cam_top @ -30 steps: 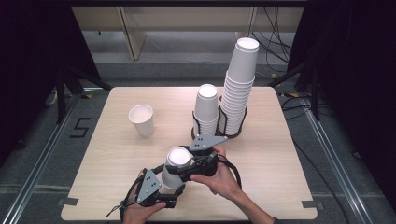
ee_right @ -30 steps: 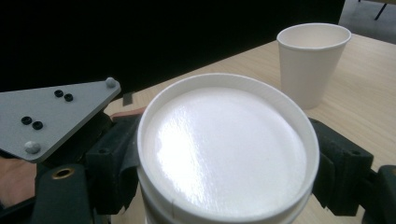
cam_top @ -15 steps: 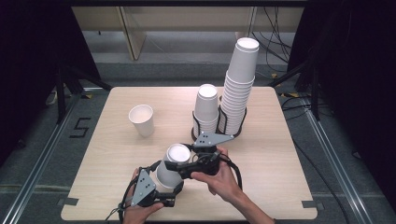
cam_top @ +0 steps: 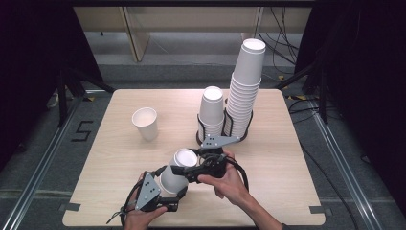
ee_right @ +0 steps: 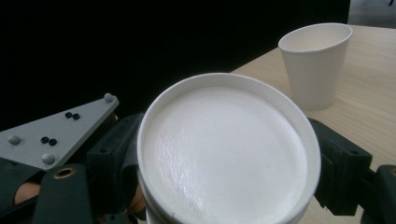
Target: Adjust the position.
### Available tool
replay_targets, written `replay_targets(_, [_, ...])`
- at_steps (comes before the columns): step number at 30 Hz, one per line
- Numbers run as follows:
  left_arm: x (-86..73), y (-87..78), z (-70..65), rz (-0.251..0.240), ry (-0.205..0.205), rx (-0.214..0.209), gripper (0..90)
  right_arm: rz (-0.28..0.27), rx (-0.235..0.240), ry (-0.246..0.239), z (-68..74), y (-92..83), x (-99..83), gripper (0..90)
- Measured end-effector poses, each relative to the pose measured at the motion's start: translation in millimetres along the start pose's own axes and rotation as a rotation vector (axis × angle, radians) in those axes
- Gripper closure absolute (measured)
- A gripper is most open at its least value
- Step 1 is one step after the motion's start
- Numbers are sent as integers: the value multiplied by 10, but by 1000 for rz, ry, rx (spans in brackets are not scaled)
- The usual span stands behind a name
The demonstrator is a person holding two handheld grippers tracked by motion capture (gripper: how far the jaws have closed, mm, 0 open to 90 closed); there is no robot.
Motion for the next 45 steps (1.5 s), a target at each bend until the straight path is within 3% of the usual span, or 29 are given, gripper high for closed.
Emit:
replay_targets(3, [8, -17, 1, 4, 17, -8, 96, 22, 3, -19, 5, -19, -6, 200])
replay_targets(8, [-19, -58, 17, 40, 57, -31, 99, 87, 5, -125, 6, -72, -28, 166])
replay_targets(12, [-59, -93, -13, 96, 160, -55, 99, 177, 24, -188, 34, -182, -66, 159])
replay_targets(20, [-154, -94, -115, 180, 249, -137, 100, 332, 26, -313, 59, -325, -206, 163])
replay_targets(22, [-164, -98, -133, 193, 271, -145, 99, 370, 22, -328, 57, -335, -252, 165])
replay_targets(23, [-172, -104, -141, 207, 280, -153, 99, 389, 13, -313, 64, -342, -282, 166])
replay_targets(24, [-180, -103, -156, 212, 291, -164, 100, 396, 23, -334, 58, -329, -293, 167])
replay_targets(27, [-210, -114, -181, 234, 315, -178, 100, 448, 42, -337, 70, -319, -381, 175])
replay_targets(32, [-203, -114, -211, 226, 328, -191, 97, 515, 71, -333, 56, -303, -511, 225])
replay_targets(34, [-207, -117, -201, 222, 333, -193, 87, 511, 83, -334, 46, -292, -520, 232])
replay_targets(36, [-195, -114, -197, 195, 310, -201, 66, 502, 108, -317, 55, -307, -508, 243])
replay_targets(43, [-59, -133, -205, 21, 248, -243, 46, 447, 150, -293, 59, -390, -414, 246])
replay_targets(45, [-30, -152, -199, 0, 243, -248, 45, 431, 167, -280, 57, -406, -394, 246])
Point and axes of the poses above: each handheld gripper's, and its own axes: y roughly forward along the jaws, x roughly out of its top, z roughly to its left, the point moved 10 cm from there along y, roughly forward along the jaws, and after that the axes turned 1 degree about -y, right-handed, at the moved point
